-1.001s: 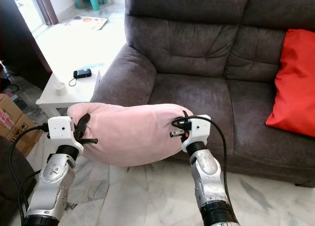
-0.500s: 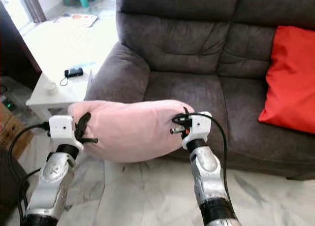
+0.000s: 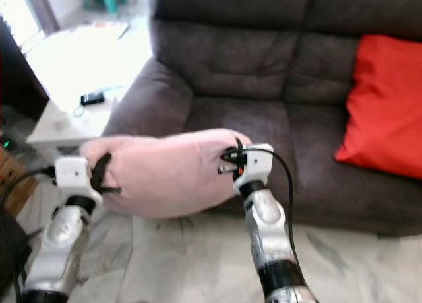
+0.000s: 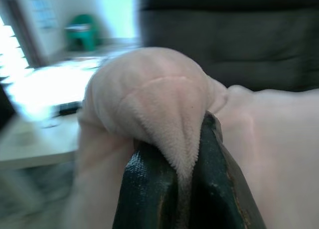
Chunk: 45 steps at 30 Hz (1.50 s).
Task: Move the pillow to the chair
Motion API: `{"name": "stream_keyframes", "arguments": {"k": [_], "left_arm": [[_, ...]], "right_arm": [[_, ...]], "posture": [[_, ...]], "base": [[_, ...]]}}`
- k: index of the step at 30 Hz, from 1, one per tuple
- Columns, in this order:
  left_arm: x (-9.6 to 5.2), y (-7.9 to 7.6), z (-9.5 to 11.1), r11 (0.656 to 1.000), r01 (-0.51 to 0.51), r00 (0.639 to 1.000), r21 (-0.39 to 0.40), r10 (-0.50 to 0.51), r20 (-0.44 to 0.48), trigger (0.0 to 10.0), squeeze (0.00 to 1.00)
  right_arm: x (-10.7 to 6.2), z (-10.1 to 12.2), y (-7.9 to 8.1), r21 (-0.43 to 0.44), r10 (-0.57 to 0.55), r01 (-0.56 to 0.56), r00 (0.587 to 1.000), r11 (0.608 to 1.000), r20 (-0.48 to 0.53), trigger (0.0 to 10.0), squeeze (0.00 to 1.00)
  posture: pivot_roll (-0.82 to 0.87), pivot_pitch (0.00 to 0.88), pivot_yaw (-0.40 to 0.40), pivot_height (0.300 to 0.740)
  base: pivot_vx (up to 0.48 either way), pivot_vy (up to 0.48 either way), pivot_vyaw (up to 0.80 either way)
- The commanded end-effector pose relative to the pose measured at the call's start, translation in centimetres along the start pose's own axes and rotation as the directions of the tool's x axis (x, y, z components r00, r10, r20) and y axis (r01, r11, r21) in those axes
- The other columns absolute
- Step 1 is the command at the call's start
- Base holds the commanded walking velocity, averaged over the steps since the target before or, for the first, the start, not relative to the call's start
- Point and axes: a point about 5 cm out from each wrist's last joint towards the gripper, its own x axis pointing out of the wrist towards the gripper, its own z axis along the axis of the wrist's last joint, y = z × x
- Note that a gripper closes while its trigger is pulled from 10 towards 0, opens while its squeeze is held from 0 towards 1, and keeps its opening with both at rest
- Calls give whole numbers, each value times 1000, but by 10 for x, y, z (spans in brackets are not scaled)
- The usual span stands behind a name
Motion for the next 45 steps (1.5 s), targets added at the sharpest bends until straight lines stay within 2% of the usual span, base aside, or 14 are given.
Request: {"name": "stream_keyframes", "arguments": {"k": [1, 14, 21, 31, 38, 45], "left_arm": [[0, -3, 4, 1000, 24, 1000, 12, -24, 20, 10000, 0], [-2, 3, 11, 1000, -1, 999, 29, -1, 49, 10000, 0], [-3, 6, 15, 999, -26, 998, 21, 25, 65, 10000, 0], [-2, 8, 20, 999, -36, 996, 21, 35, 82, 10000, 0], [-3, 5, 20, 999, -19, 997, 40, 16, 79, 10000, 0], [-3, 4, 22, 999, -27, 996, 43, 23, 87, 10000, 0]], "right_arm": [[5, 18, -6, -1, -32, 33, 995, 999, 95, 10000, 0], [8, 20, 2, -1, 8, -8, 993, 1000, 115, 10000, 0], [7, 22, 5, -29, 24, -20, 992, 999, 123, 10000, 0], [9, 27, 8, -22, 48, -45, 987, 999, 152, 10000, 0], [10, 26, 7, 0, 40, -40, 988, 999, 150, 10000, 0], [9, 28, 8, -40, 63, -57, 984, 998, 167, 10000, 0]], "posture": [[120, 84, -7, 740], [122, 79, -7, 740], [122, 68, -4, 740], [129, 42, -1, 740], [132, 31, 1, 740], [136, 49, -4, 740]], "base": [[0, 0, -606], [0, 0, -47], [0, 0, 0], [0, 0, 731], [0, 0, 0], [0, 0, 114]]}}
